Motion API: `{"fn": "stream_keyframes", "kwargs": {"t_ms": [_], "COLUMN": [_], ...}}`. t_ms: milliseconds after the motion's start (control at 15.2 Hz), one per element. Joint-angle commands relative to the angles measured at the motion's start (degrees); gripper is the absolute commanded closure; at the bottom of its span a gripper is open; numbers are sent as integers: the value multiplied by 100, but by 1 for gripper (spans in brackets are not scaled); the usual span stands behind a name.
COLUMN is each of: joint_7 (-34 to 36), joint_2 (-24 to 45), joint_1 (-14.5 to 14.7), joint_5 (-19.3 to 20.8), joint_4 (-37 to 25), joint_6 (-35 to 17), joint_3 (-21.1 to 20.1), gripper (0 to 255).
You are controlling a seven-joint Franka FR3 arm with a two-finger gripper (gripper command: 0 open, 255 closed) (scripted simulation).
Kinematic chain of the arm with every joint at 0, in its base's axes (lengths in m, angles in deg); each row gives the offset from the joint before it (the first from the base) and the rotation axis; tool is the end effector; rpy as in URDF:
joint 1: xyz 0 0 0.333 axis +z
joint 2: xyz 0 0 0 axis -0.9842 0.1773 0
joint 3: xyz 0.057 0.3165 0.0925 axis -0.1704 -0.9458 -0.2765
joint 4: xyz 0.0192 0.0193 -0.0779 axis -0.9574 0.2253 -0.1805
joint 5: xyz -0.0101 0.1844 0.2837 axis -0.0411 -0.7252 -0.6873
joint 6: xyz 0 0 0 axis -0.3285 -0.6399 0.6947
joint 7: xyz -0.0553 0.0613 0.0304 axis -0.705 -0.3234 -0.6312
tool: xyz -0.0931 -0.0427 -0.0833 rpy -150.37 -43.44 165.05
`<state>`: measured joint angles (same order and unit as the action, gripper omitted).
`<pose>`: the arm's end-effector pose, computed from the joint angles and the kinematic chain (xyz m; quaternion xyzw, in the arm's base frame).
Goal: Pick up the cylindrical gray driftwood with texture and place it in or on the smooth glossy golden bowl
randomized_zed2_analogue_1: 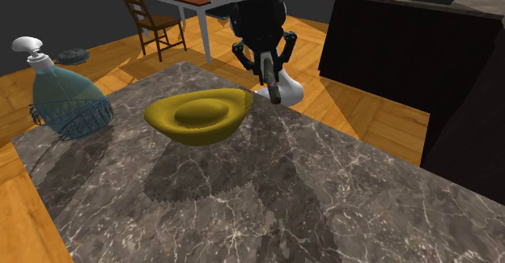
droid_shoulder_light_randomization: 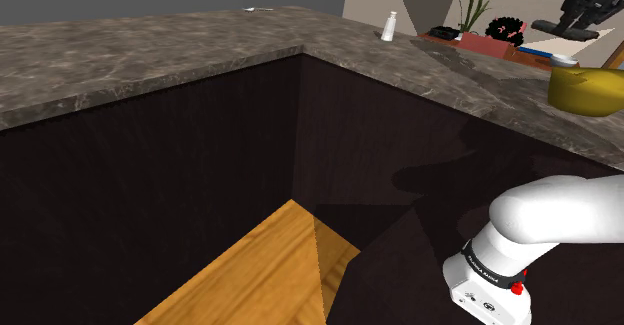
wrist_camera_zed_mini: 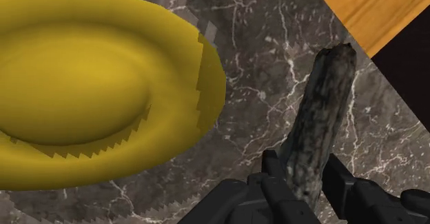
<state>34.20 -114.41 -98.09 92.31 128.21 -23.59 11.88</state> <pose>0.1030 -0.2209 0.7381 -0.9427 0.3160 -0.0865 0.0628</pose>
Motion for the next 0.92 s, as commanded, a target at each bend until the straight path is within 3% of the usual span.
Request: {"fn": "stream_keyframes", "kwargs": {"t_ms": [0,726,858], "joint_7": [-312,-2066,-2028], "joint_2": [52,725,585], "joint_1": [8,387,319], "joint_5": [141,697,750], "joint_4": [-175,-1440,-1154], "joint_6": [101,427,273], "joint_3": [282,2122,2060], "gripper": [255,255,255]}}
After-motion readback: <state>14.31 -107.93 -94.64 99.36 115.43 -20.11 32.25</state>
